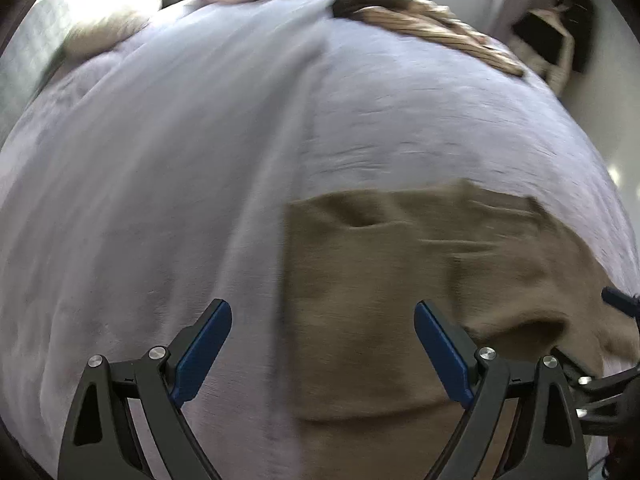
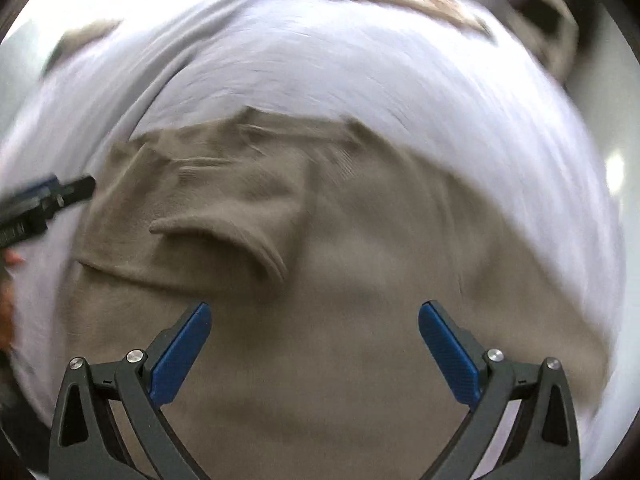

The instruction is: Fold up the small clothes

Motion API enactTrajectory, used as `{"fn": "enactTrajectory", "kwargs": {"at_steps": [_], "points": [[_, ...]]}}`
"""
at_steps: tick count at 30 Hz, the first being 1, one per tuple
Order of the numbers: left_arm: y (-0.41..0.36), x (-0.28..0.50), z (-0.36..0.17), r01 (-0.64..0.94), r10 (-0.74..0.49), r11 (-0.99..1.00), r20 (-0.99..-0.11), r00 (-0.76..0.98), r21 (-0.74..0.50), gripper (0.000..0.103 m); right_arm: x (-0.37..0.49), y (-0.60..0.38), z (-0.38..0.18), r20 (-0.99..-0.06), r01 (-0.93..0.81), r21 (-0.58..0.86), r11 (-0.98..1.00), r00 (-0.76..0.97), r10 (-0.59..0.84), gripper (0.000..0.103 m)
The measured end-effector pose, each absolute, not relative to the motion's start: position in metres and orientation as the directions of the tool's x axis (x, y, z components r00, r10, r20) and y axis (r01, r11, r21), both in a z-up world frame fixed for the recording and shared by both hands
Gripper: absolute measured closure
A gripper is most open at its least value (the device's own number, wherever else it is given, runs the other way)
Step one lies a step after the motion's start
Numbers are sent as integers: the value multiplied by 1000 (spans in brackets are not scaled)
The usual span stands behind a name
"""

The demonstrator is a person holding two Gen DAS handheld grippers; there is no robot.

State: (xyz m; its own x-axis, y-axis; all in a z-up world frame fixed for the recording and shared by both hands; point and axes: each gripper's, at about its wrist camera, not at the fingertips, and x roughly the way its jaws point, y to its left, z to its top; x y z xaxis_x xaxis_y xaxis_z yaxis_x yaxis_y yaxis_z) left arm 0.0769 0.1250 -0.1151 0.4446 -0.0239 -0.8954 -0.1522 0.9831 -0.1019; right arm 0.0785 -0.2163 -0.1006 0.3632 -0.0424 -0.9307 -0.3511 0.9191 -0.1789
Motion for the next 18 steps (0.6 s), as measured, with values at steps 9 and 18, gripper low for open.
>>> {"fn": "enactTrajectory", "kwargs": {"at_steps": [9, 18], "points": [[131, 86, -149, -183, 57, 983, -919, 391, -17, 10, 134, -226, -122, -931, -260, -48, 964, 362, 52, 90], [124, 92, -148, -170, 59, 985, -920, 389, -9, 10, 111, -388, -170, -802, 367, 591, 718, 369, 471, 72]]}}
